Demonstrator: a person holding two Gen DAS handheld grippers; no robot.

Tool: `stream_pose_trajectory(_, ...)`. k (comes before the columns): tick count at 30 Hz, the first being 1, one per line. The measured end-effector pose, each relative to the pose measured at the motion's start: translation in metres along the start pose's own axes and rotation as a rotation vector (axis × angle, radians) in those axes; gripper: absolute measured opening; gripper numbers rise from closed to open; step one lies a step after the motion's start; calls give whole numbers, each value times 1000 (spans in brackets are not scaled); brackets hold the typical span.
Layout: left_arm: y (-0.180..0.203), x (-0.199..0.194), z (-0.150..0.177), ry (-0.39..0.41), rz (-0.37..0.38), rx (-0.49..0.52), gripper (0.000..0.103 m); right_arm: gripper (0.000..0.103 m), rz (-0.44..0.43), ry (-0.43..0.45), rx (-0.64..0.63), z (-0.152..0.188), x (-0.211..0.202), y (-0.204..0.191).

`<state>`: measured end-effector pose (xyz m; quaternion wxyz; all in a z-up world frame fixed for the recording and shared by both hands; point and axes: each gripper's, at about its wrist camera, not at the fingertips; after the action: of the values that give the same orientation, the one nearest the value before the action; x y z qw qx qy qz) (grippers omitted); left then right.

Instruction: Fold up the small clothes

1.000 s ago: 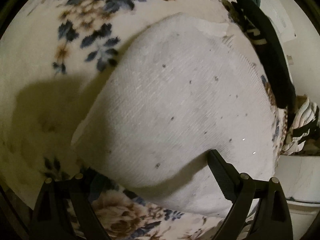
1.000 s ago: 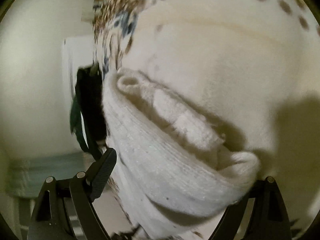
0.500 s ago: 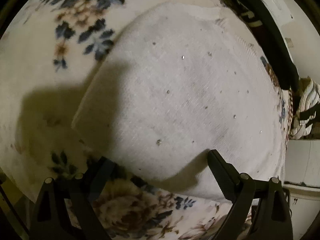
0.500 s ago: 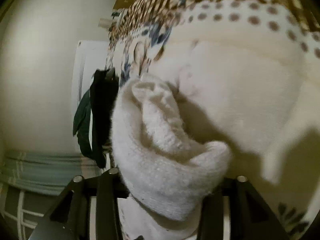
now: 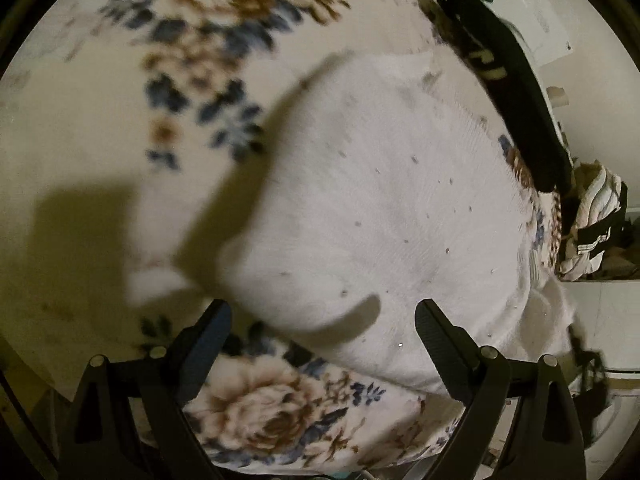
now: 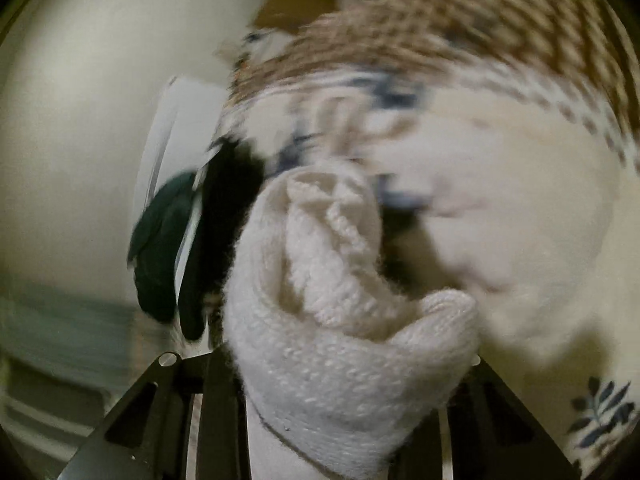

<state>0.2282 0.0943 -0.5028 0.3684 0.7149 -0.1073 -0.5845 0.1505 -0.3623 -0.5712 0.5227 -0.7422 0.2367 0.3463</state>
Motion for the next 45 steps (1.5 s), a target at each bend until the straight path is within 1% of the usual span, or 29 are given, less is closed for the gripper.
stream_pose_trajectory(2,-9,-13,0,23,3,-11,94,32,25,14,-127,11,-9,-44)
stream_pose_trajectory(3,-15,-20,-1,36,1,-18,94,32,52,25,-234,24,-11,-76)
stream_pose_trajectory(6,-35,-42,0,78,-10,-47,94,32,89,39,-453,68,-4,-134)
stream_pose_trajectory(8,-49,-55,1,104,-24,-68,94,31,99,25,-598,116,4,-166)
stream_pose_trajectory(10,-65,-65,4,125,-37,-94,94,30,114,21,-797,179,22,-201)
stream_pose_trajectory(11,-77,-72,6,136,-48,-114,94,30,116,14,-846,198,29,-208)
stream_pose_trajectory(12,-85,-78,7,143,-54,-128,94,30,130,8,-952,234,39,-220)
stream_pose_trajectory(13,-94,-82,9,150,-59,-146,94,30,141,8,-1035,263,46,-226)
stream_pose_trajectory(16,-111,-92,16,171,-76,-189,94,30,197,3,-1266,345,60,-226)
stream_pose_trajectory(18,-118,-98,20,188,-82,-204,94,38,250,-16,-1359,375,67,-219)
stream_pose_trajectory(20,-117,-104,23,201,-80,-205,94,56,262,-58,-1391,385,66,-214)
stream_pose_trajectory(21,-114,-107,24,207,-64,-207,94,64,240,-119,-1390,384,60,-216)
stream_pose_trajectory(22,-108,-110,25,214,-48,-206,94,77,204,-184,-1371,375,57,-216)
stream_pose_trajectory(23,-100,-111,26,218,-32,-203,94,83,169,-248,-1337,364,54,-218)
stream_pose_trajectory(24,-93,-113,26,220,-7,-199,94,84,105,-355,-1250,345,42,-217)
stream_pose_trajectory(25,-81,-113,26,224,27,-191,94,87,89,-399,-1192,329,35,-215)
stream_pose_trajectory(26,-73,-113,26,225,48,-187,94,87,93,-413,-1151,313,28,-214)
stream_pose_trajectory(27,-61,-110,25,226,89,-185,94,87,99,-426,-1109,289,16,-209)
stream_pose_trajectory(29,-41,-103,22,228,149,-184,94,87,157,-408,-1084,259,7,-205)
stream_pose_trajectory(31,-19,-81,12,217,190,-181,94,87,215,-381,-1050,220,-1,-192)
stream_pose_trajectory(34,-1,-42,-5,199,210,-217,94,87,311,-356,-1020,176,7,-172)
stream_pose_trajectory(36,-1,-23,-9,197,222,-254,93,87,353,-364,-974,147,18,-157)
stream_pose_trajectory(37,1,-14,-11,207,207,-263,86,87,368,-371,-956,138,22,-151)
stream_pose_trajectory(38,0,-10,-11,233,208,-276,68,87,381,-387,-939,129,29,-146)
stream_pose_trajectory(39,-3,-9,-9,260,199,-295,24,87,390,-409,-914,120,37,-139)
stream_pose_trajectory(41,-10,-21,-3,306,170,-303,24,87,394,-444,-873,105,51,-128)
stream_pose_trajectory(43,-27,-31,6,361,112,-335,24,87,385,-477,-856,91,62,-123)
stream_pose_trajectory(44,-36,-28,10,359,117,-362,25,87,378,-486,-860,87,66,-123)
stream_pose_trajectory(45,-44,-24,13,348,138,-398,28,87,364,-506,-873,82,74,-124)
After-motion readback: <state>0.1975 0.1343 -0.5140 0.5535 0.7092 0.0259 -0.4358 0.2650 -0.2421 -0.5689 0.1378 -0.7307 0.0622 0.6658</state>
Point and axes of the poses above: each gripper's, at about its wrist camera, not at the fingertips, and x roughly the way its jaws point, y to its right, z to its underside, and after that the axes turned 13 degrees about z, right-handed
